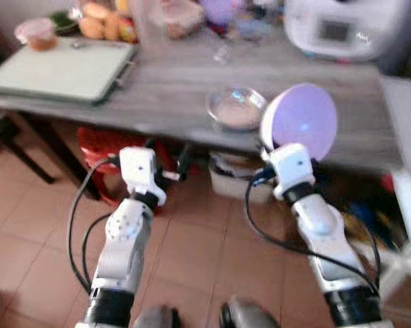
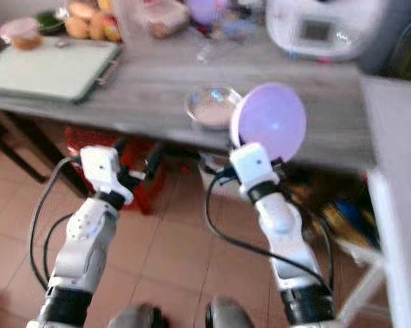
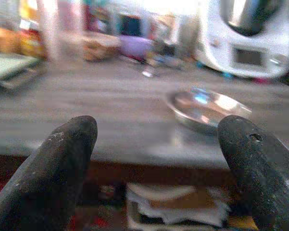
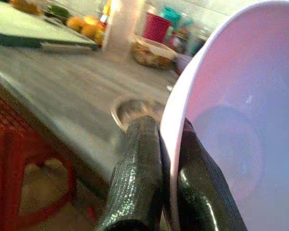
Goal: Setting the table
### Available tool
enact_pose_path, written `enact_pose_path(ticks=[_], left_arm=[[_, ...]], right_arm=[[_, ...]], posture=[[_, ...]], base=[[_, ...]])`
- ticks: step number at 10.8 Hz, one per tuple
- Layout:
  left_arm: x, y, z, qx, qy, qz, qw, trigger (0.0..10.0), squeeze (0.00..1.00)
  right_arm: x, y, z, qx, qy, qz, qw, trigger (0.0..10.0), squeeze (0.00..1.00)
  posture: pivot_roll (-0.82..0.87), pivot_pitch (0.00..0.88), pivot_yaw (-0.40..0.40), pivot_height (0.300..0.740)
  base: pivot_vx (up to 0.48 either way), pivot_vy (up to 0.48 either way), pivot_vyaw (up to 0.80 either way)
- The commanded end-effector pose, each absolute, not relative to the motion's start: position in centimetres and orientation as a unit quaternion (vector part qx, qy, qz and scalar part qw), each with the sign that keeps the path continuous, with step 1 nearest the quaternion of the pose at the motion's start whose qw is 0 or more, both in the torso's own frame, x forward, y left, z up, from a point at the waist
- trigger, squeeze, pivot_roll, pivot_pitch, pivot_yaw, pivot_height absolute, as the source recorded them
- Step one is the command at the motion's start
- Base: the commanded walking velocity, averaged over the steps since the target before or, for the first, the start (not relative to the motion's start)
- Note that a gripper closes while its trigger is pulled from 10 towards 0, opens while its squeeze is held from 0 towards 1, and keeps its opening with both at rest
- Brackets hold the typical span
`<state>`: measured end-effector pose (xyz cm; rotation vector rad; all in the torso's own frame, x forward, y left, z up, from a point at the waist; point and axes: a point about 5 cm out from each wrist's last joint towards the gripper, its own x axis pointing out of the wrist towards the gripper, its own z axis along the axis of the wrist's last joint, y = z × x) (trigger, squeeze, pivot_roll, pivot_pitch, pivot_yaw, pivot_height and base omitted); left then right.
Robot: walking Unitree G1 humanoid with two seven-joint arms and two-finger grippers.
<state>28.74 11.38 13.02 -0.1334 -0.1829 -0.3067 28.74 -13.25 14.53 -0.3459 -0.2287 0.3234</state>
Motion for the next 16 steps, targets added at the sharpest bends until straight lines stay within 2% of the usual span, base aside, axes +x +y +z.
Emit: enact_pose_path(ticks=[1, 7, 13, 16], left_arm=[[28.5, 12.0, 12.9, -0.062, -0.087, -0.139, 0.984, 10.0, 0.0], [28.7, 12.1, 14.0, -0.072, -0.101, -0.126, 0.984, 10.0, 0.0], [25.6, 15.5, 12.6, -0.026, -0.066, -0.071, 0.995, 10.0, 0.0], [24.6, 15.6, 12.2, -0.021, -0.054, -0.065, 0.996, 10.0, 0.0]], right_arm=[[28.6, -12.3, 15.3, -0.175, -0.136, 0.175, 0.959, 10.0, 0.0], [29.8, -12.0, 17.0, -0.198, -0.166, 0.195, 0.946, 10.0, 0.0], [31.7, -11.2, 18.8, -0.242, -0.143, 0.404, 0.871, 10.0, 0.0], [31.5, -10.2, 18.3, -0.259, -0.098, 0.492, 0.825, 10.0, 0.0]], posture=[[-0.06, 0.123, 0.037, 0.74], [-0.05, 0.124, 0.035, 0.74], [0.0, 0.173, 0.016, 0.74], [0.02, 0.19, 0.001, 0.74]], base=[[0.48, 0.0, 0.0], [0.438, 0.0, 0.0], [0.0, 0.0, 0.0], [0.0, 0.0, 0.0]])
